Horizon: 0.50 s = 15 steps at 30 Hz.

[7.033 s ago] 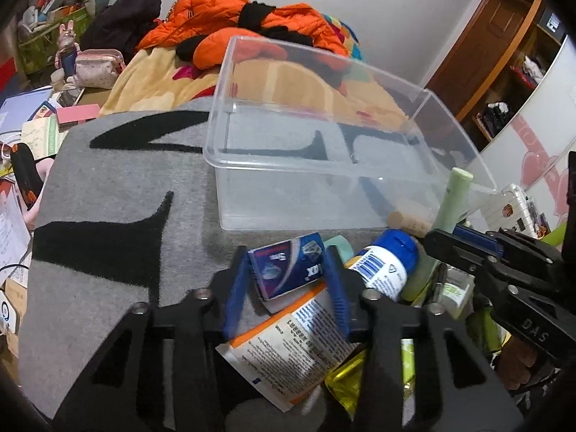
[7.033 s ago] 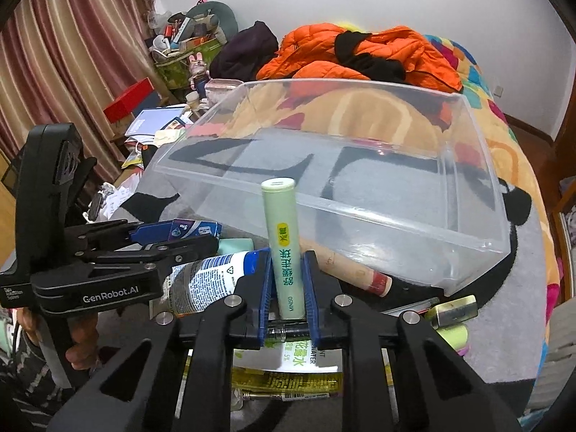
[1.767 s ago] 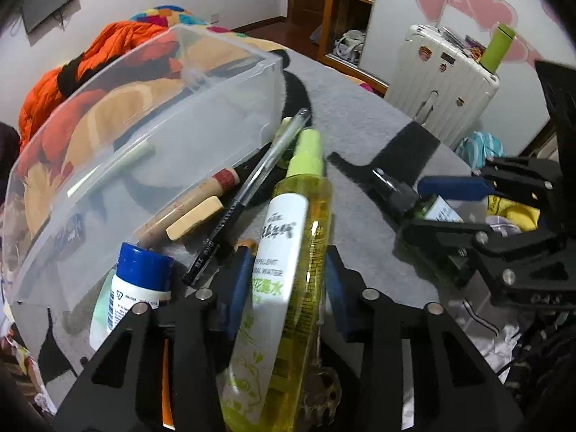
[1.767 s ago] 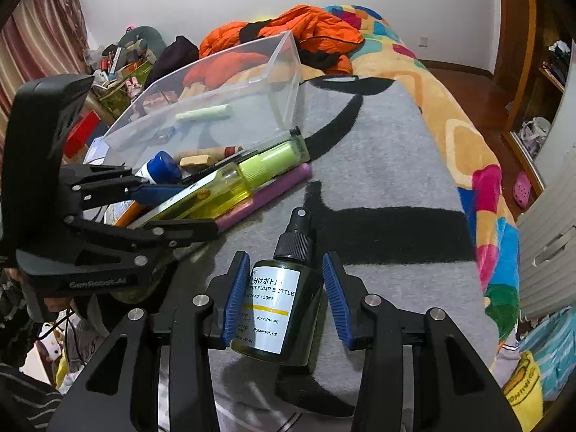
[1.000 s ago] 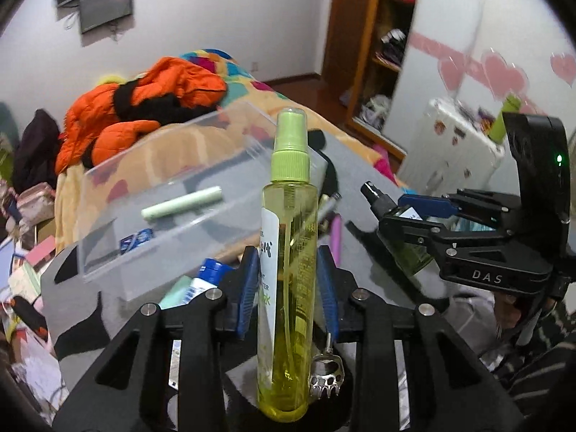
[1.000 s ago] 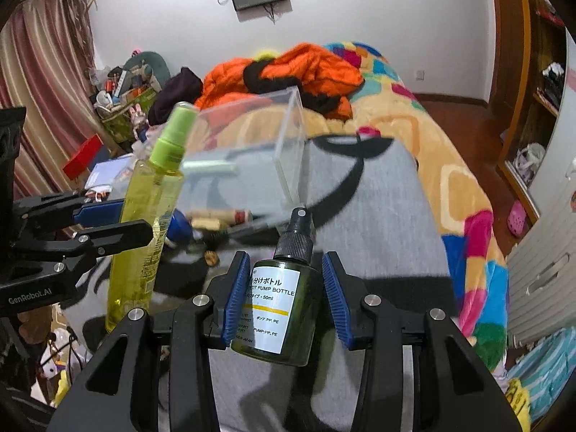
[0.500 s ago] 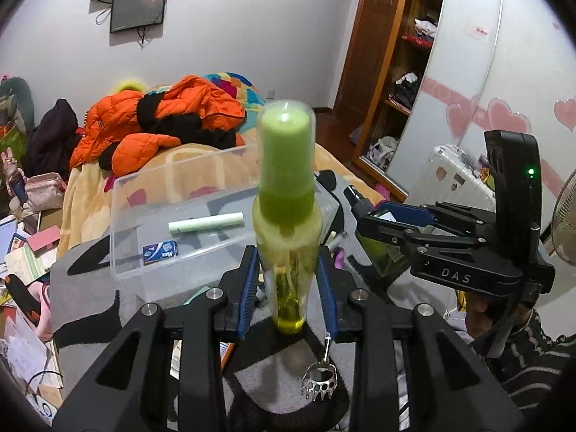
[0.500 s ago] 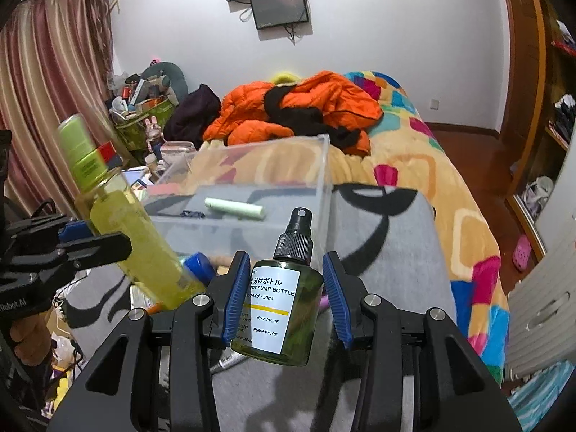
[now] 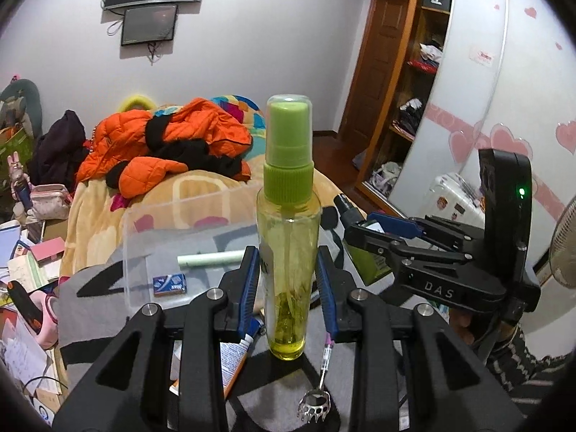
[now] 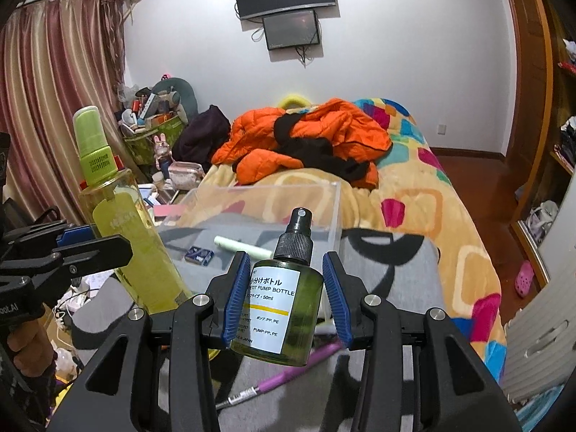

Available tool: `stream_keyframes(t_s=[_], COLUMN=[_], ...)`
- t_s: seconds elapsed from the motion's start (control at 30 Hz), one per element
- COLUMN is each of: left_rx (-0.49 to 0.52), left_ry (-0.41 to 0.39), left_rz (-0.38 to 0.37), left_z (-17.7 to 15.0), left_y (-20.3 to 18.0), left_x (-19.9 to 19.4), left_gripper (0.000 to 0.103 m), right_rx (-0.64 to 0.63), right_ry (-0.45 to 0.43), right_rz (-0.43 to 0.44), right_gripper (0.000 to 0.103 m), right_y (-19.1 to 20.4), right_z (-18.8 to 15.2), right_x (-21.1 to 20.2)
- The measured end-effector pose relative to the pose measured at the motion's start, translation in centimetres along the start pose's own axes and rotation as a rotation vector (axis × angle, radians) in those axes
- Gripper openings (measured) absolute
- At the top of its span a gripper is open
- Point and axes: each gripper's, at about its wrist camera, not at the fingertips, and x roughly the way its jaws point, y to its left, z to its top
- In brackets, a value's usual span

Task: Organize objects
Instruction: 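Carry the yellow bottle with the left gripper while the right carries the green bottle over the bin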

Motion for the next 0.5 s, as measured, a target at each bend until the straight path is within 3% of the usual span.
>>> stream_keyframes(t_s=[0.5], left_rx=[-0.009], left_ry=[-0.121], left_rz=[0.073], left_z=[4.8], left_y=[1.5], left_x=[-1.3], left_gripper=[0.031], right_rx=[-0.02], right_ry=[-0.046], right_rz=[0.01], right_gripper=[0.039], right_y=[-0.3], right_z=[3.0], right_x=[1.4])
